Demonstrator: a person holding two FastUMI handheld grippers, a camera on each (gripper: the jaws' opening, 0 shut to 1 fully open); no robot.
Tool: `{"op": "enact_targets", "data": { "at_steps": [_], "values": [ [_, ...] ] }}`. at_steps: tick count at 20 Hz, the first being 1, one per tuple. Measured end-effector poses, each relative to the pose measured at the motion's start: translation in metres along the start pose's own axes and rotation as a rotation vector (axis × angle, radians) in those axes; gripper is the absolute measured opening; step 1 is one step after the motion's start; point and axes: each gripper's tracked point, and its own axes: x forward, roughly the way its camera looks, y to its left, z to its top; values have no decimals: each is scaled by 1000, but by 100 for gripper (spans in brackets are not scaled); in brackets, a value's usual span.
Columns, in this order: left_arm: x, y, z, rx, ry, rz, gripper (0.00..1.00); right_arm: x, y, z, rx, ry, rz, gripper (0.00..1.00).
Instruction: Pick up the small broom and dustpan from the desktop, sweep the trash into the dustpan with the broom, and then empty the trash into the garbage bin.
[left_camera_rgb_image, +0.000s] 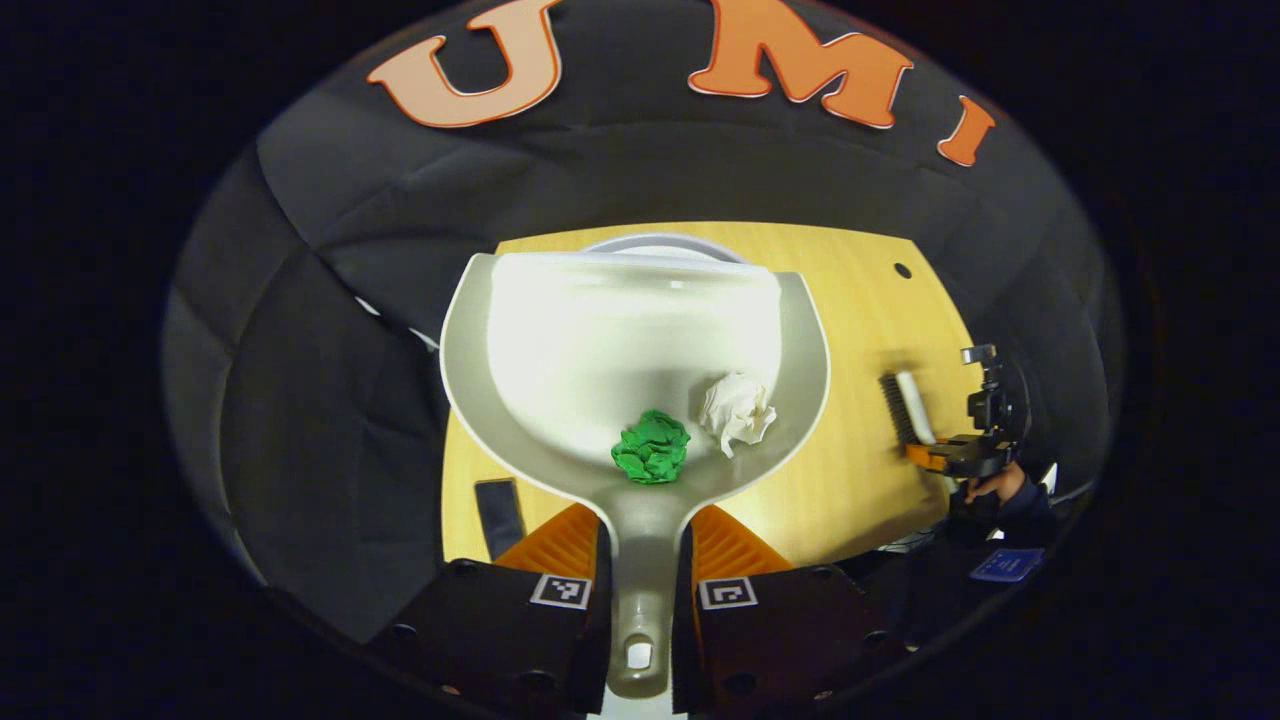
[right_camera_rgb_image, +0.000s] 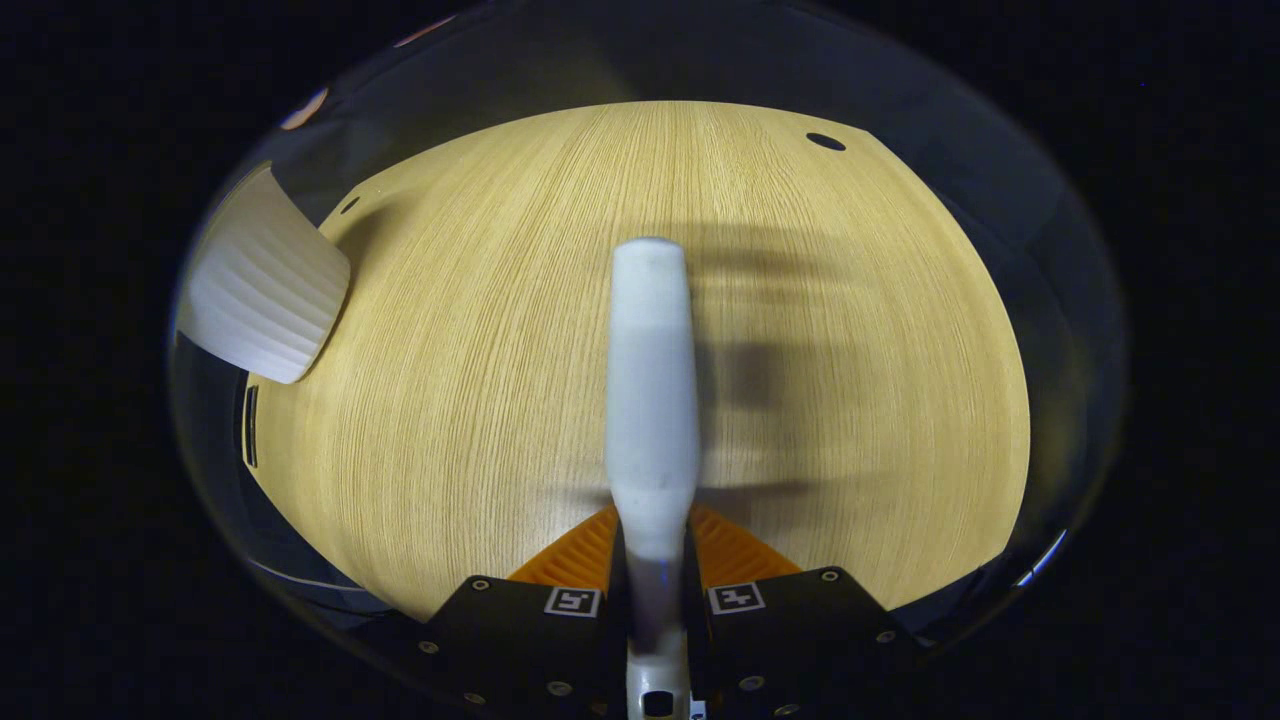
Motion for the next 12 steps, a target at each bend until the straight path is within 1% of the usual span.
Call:
{"op": "enact_targets", "data": {
  "at_steps": [3, 5, 8, 9, 12],
  "values": [
    [-1, 27, 1, 135, 56, 86, 25, 0, 1, 1, 4, 1, -8, 26],
    [-11, 39, 0, 234, 93, 152, 25, -1, -3, 0, 10, -6, -9, 26],
    [-19, 62, 8, 461, 128, 303, 25, -1, -7, 0, 16, -4, -14, 27],
    [-19, 69, 9, 519, 138, 345, 25, -1, -9, 1, 21, -1, -14, 27],
    [-19, 74, 12, 612, 149, 382, 25, -2, -15, 8, 27, 0, -16, 27]
  ]
}}
